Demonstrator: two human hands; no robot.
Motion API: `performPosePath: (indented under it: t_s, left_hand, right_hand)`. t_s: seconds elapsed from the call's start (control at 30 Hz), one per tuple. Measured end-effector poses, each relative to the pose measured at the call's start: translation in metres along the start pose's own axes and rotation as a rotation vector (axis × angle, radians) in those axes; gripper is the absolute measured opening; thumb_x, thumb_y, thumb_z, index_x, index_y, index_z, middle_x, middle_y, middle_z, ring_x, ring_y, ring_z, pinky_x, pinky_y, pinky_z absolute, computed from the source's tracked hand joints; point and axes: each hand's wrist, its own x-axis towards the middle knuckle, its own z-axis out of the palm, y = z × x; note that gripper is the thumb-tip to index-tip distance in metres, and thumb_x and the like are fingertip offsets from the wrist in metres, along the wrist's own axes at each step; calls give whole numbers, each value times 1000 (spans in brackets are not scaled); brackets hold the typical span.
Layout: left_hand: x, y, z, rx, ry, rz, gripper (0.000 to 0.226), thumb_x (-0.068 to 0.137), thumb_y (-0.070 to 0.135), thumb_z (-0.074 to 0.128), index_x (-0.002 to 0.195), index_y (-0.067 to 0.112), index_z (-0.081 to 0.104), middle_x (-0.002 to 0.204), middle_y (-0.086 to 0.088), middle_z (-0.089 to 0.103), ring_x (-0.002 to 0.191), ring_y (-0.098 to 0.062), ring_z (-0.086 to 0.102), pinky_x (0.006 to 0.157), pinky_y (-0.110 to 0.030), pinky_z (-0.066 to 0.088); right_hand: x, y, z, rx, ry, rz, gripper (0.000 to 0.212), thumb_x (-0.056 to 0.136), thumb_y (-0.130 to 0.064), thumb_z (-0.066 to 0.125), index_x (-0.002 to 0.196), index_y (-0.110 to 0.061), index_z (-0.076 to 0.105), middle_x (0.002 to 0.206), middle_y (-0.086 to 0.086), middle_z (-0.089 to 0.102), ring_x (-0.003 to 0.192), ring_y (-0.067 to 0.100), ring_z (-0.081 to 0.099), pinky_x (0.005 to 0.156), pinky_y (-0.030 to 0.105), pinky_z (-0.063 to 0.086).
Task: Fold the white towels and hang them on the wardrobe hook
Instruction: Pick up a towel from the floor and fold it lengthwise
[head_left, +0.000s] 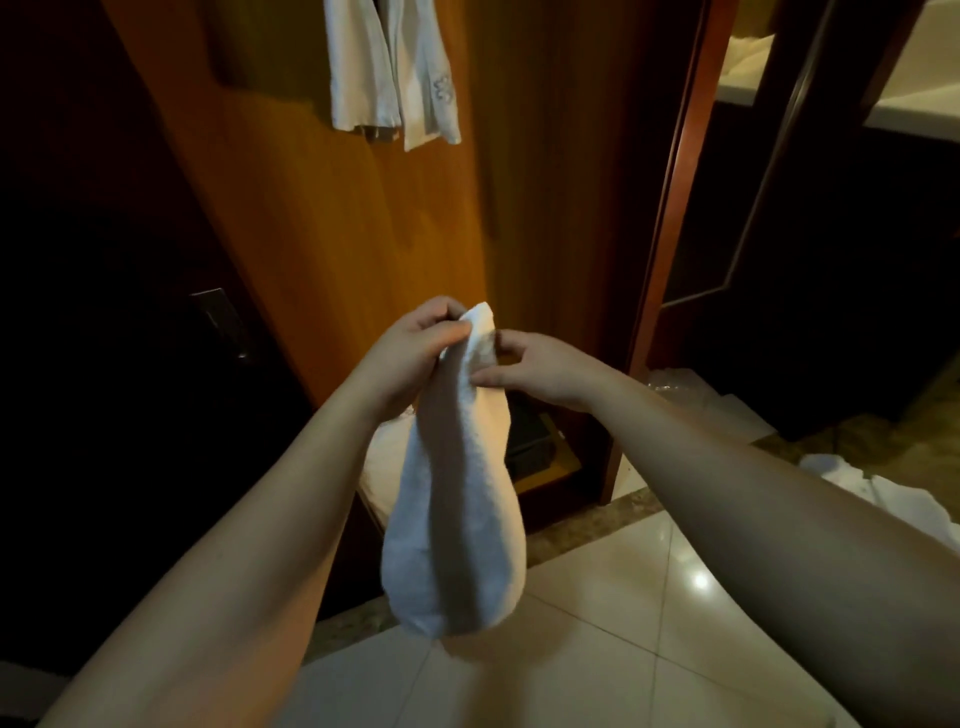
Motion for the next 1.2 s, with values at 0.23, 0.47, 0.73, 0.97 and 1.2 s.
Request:
performPosePath:
  t_s: [0.23,0.47,0.73,0.97,1.2]
  left_hand:
    - [-3,-8,-28,87,-22,-37,35,81,45,74,105,19,69,102,-6,73,95,-25,71,81,-43,59]
    - [-9,-20,-44,93,291,94,18,99,28,59,84,25,68,76,10,66,72,-7,61,66,-29,46]
    - [-19,-41,-64,-39,505,67,12,95,30,64,89,26,73,88,6,72,84,-15,67,81,-39,54]
    - [-16,-57,-61,-285,630,-80,12,93,30,69,87,22,74,94,-3,74,95,-27,71,89,-45,57]
    - [-18,-74,-53,-411,701,-139,9,91,29,72,86,22,76,89,1,77,91,-17,73,82,-34,58]
  right_hand:
    - [3,-9,12,10,22,-104,22,94,-41,65,110,-26,66,102,-3,71,92,15,68,80,34,52]
    - [5,29,17,-175,-41,37,25,91,-44,68,108,-26,66,102,-5,67,94,14,65,84,37,53]
    - [-20,101,-14,-464,130,259,41,90,-54,66,75,-19,50,74,1,49,65,14,44,58,30,29]
    - [-39,123,-20,-467,176,290,29,93,-50,63,83,-23,58,80,0,59,71,14,53,60,29,35]
    - [-44,122,-13,-584,263,434,57,92,-68,50,72,-15,55,67,1,54,62,16,51,57,31,35]
